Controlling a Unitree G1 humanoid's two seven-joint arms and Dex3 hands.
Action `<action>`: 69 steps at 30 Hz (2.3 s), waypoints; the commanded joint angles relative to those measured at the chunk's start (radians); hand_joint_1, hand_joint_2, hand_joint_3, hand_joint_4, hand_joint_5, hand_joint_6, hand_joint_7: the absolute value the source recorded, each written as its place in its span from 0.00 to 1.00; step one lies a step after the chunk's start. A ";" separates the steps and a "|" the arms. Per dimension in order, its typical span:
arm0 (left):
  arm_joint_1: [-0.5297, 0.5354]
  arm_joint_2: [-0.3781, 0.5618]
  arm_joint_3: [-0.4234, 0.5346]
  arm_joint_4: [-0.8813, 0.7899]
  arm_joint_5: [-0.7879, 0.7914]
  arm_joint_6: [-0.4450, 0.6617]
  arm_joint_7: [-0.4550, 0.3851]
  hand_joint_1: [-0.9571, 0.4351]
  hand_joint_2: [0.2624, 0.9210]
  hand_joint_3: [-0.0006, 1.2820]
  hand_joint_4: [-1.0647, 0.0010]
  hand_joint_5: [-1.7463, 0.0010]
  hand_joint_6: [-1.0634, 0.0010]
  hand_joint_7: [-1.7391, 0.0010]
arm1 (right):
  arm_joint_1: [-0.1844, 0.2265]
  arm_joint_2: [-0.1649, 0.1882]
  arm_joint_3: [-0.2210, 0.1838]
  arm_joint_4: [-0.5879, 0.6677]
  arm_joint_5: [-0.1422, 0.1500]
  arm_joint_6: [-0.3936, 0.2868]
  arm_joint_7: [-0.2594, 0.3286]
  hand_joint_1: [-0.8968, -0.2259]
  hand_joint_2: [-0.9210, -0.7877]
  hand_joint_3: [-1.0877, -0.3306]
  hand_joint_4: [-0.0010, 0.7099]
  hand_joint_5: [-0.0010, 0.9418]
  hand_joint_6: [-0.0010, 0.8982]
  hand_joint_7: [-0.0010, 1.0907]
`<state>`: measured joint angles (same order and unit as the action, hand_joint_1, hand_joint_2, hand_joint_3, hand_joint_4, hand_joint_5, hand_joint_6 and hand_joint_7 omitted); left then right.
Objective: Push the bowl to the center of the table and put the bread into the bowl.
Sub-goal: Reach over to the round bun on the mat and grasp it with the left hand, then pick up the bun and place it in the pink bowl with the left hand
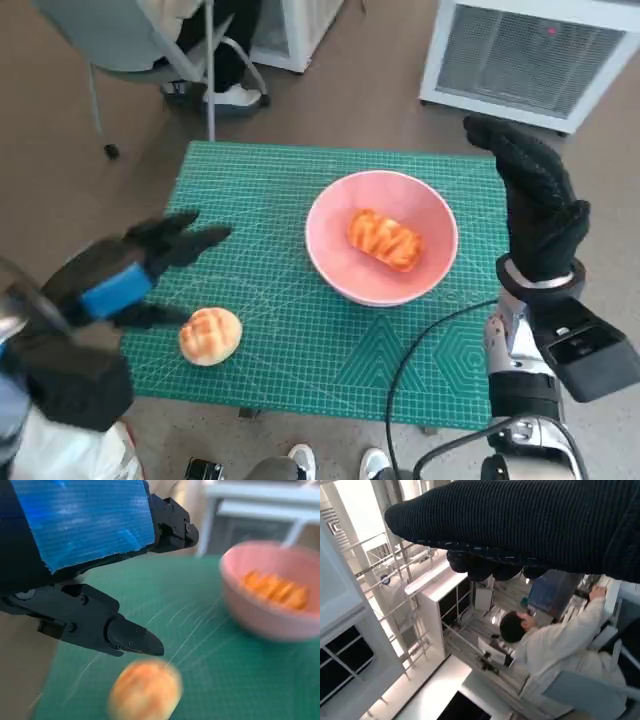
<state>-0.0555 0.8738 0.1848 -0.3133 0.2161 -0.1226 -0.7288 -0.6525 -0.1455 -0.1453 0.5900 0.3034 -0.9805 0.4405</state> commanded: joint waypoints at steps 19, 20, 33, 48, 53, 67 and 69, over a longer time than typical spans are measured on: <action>0.104 -0.033 -0.122 0.078 0.083 0.012 0.053 0.52 0.82 0.00 0.76 1.00 0.68 1.00 | -0.008 -0.002 0.008 0.024 0.001 0.033 0.018 0.42 0.00 0.37 0.55 0.00 0.35 0.18; 0.096 -0.040 -0.138 0.099 0.091 0.007 0.061 0.52 0.82 0.00 0.76 1.00 0.68 1.00 | -0.008 -0.002 0.009 0.022 0.002 0.034 0.019 0.42 0.00 0.37 0.55 0.00 0.35 0.18; -0.003 -0.120 -0.267 0.349 0.156 -0.062 0.167 0.51 0.84 0.00 0.70 0.99 0.65 0.99 | -0.008 -0.010 0.006 0.022 0.003 0.036 0.031 0.42 0.00 0.37 0.55 0.00 0.35 0.18; -0.067 -0.176 -0.295 0.575 0.204 -0.217 0.404 0.68 0.99 0.09 0.38 0.52 0.46 0.57 | 0.001 -0.013 0.004 0.014 -0.002 0.033 0.028 0.42 0.00 0.37 0.55 0.00 0.35 0.18; -0.067 -0.162 -0.257 0.513 0.162 -0.261 0.426 0.69 1.00 0.09 0.45 0.27 0.40 0.42 | 0.001 -0.016 0.001 0.012 -0.001 0.036 0.027 0.42 0.00 0.37 0.55 0.00 0.35 0.18; -0.240 -0.234 -0.177 0.355 0.026 -0.327 0.451 0.69 1.00 0.04 0.40 0.29 0.31 0.41 | -0.009 -0.020 -0.002 0.023 -0.004 0.038 0.027 0.42 0.00 0.37 0.55 0.00 0.35 0.17; -0.290 -0.257 -0.182 0.348 0.023 -0.319 0.456 0.69 1.00 0.03 0.40 0.29 0.30 0.41 | -0.013 -0.020 -0.003 0.026 -0.006 0.037 0.026 0.42 0.00 0.37 0.55 0.00 0.35 0.17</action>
<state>-0.2745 0.6468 0.0020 0.0656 0.2572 -0.4354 -0.2882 -0.6682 -0.1573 -0.1457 0.5996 0.3081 -0.9538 0.4630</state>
